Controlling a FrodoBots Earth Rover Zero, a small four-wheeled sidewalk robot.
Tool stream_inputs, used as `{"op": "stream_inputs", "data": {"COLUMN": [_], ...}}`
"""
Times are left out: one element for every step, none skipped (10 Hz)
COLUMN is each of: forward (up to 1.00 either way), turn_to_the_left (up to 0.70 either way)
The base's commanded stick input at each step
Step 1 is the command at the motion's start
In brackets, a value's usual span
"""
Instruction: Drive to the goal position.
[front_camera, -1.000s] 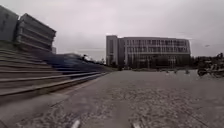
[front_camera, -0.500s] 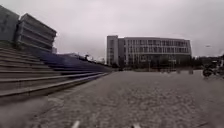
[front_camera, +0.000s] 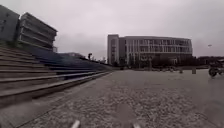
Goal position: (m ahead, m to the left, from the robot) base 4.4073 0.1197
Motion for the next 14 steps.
{"op": "stream_inputs", "data": {"forward": [0.7, 0.7, 0.7, 0.7, 0.7, 0.7, 0.7, 0.7, 0.7, 0.7, 0.7, 0.7, 0.7, 0.7], "turn_to_the_left": [0.03, 0.03, 0.04, 0.04, 0.04, 0.03, -0.11, -0.25, -0.15, 0.04, 0.04, 0.04, 0.04, 0.04]}}
